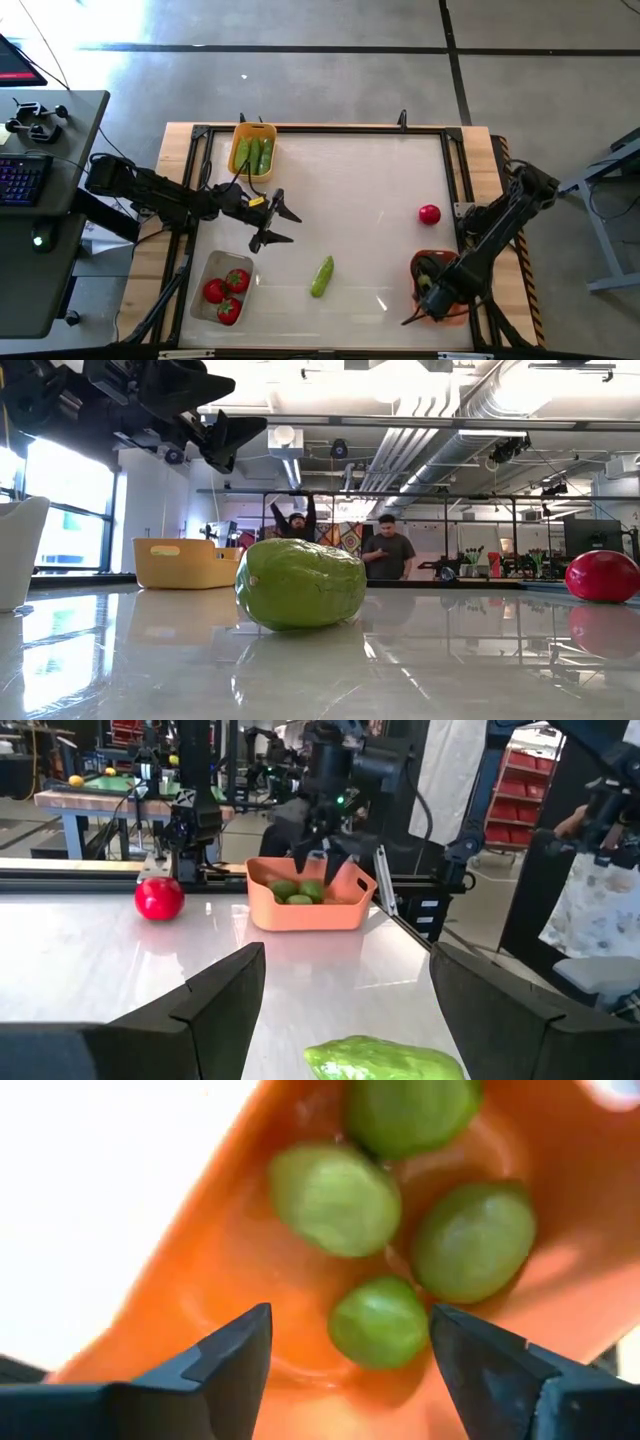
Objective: Sort produce into baskets
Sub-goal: Put the green lime into the orange bin, then put the red tomato into the gray bin
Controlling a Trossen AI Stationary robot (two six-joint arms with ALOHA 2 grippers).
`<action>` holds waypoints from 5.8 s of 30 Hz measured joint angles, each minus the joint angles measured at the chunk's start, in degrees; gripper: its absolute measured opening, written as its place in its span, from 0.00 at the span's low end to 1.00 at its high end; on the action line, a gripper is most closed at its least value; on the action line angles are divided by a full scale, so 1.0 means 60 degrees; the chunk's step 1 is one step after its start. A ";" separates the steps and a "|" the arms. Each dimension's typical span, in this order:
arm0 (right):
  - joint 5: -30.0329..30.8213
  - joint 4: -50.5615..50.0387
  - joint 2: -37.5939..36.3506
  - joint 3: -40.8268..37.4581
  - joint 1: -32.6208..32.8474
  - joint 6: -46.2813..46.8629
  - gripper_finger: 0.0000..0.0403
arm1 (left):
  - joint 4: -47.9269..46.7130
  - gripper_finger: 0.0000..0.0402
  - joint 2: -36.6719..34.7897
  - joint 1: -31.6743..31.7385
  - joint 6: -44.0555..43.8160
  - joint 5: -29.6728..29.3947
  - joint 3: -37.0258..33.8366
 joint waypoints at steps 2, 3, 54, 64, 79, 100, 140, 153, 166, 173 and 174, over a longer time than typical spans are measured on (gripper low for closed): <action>0.0312 -0.0497 0.0000 0.0393 -0.0103 -0.0190 0.65 | -0.0004 0.67 0.0000 0.0000 -0.0004 0.0000 0.0000; 0.0498 -0.0813 0.0000 0.0612 -0.0176 -0.0274 0.66 | -0.0008 0.67 0.0000 0.0000 -0.0016 0.0000 0.0000; 0.2259 -0.1061 -0.2076 -0.2861 -1.0023 -0.8490 0.75 | -0.0340 0.66 0.0000 -0.0007 -0.0160 0.0025 0.0000; 0.2490 -0.1032 -0.2069 -0.2868 -1.0156 -0.8738 0.75 | -0.0372 0.66 0.0000 -0.0007 -0.0095 -0.0056 0.0000; 0.2898 -0.1014 -0.2069 -0.2864 -0.9854 -1.0059 0.75 | -0.0366 0.66 0.0000 -0.0002 0.0071 -0.0138 0.0000; 0.2838 -0.1311 -0.2053 -0.2067 -0.9881 -0.9620 0.75 | -0.0646 0.66 -0.0007 0.0000 0.0158 -0.0208 0.0000; 0.1870 -0.2155 0.0725 -0.0725 -0.8078 -1.0252 0.50 | -0.0758 0.66 -0.0004 0.0000 0.0178 -0.0361 0.0000; 0.4656 0.0733 0.0327 0.1003 -0.5998 -0.9475 0.49 | -0.1318 0.65 0.0000 -0.0005 0.0667 -0.0394 0.0000; 0.8578 0.8164 0.0266 -0.0634 -0.5699 -1.1360 0.49 | -0.1496 0.62 0.0000 -0.0022 0.2671 -0.1209 0.0114; 0.9389 1.2879 0.0268 -0.1989 -0.6060 -1.2798 0.49 | -0.1413 0.62 0.0000 -0.0453 0.5027 -0.3893 0.0280; 0.9369 1.3577 0.0270 -0.2196 -0.6101 -1.3054 0.49 | -0.1286 0.62 0.0000 -0.0546 0.5396 -0.4505 0.0280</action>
